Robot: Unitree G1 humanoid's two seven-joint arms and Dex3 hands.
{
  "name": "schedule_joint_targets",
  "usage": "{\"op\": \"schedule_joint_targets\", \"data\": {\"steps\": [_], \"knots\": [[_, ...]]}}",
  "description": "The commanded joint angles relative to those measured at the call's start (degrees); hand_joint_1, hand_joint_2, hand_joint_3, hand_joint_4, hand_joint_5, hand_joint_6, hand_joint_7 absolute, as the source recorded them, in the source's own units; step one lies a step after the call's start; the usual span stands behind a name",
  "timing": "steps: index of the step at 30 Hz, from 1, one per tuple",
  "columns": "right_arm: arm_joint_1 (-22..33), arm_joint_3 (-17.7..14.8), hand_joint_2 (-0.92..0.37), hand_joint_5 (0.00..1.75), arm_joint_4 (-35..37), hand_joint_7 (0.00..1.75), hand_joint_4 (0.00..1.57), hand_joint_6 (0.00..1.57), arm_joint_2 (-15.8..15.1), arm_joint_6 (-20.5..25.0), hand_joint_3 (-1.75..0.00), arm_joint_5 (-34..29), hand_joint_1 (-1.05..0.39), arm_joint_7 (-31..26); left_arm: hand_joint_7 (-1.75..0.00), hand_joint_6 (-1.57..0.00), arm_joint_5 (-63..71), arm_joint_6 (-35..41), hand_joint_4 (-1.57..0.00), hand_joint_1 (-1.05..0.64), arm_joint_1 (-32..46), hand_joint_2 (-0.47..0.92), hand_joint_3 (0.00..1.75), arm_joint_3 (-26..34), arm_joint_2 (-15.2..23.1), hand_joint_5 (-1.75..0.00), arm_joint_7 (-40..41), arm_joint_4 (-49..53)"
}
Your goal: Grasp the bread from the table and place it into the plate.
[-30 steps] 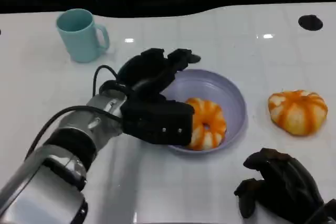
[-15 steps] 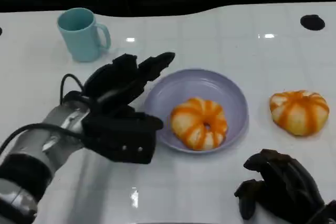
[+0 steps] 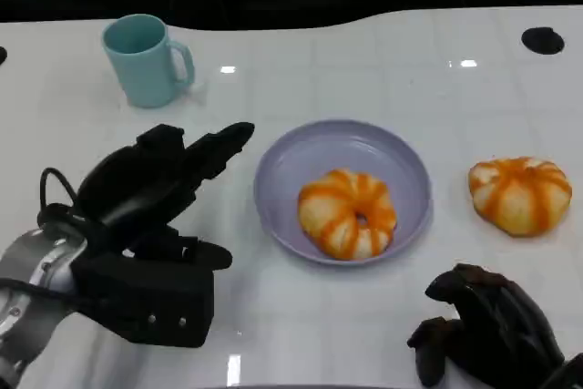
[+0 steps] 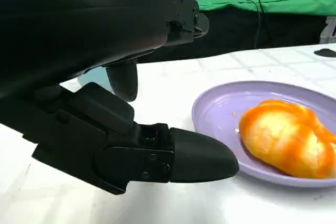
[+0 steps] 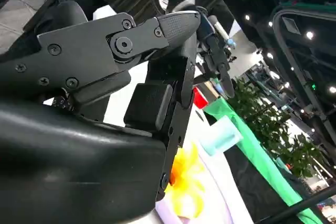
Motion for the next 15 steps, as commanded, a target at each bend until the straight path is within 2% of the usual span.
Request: {"op": "schedule_joint_targets", "data": {"steps": [1,7,15], "knots": [[0.2,-0.2,-0.9,0.77,0.3,0.3,1.51,1.57,-0.3,-1.1,0.0,-0.4,-0.73,-0.6,0.0,0.0,0.8,0.0,0.0,-1.05,3.3,0.92,0.51,1.1,2.9,-1.58,-0.6,-1.6],[-1.7,-0.5,-0.92,0.78,3.7,0.33,1.52,1.57,-0.6,-3.7,-0.01,-0.9,-0.74,0.7,0.0,0.0,1.4,1.8,0.0,-1.05,5.7,0.92,0.5,1.3,3.9,-1.67,-2.4,-2.8],[-2.2,-0.5,-0.92,0.78,4.4,0.33,1.52,1.57,-0.8,-4.0,-0.01,-1.0,-0.74,1.1,-0.02,-0.03,1.8,2.1,0.0,-1.05,7.6,0.92,0.48,1.7,3.7,-1.74,-1.6,-3.6]]}}
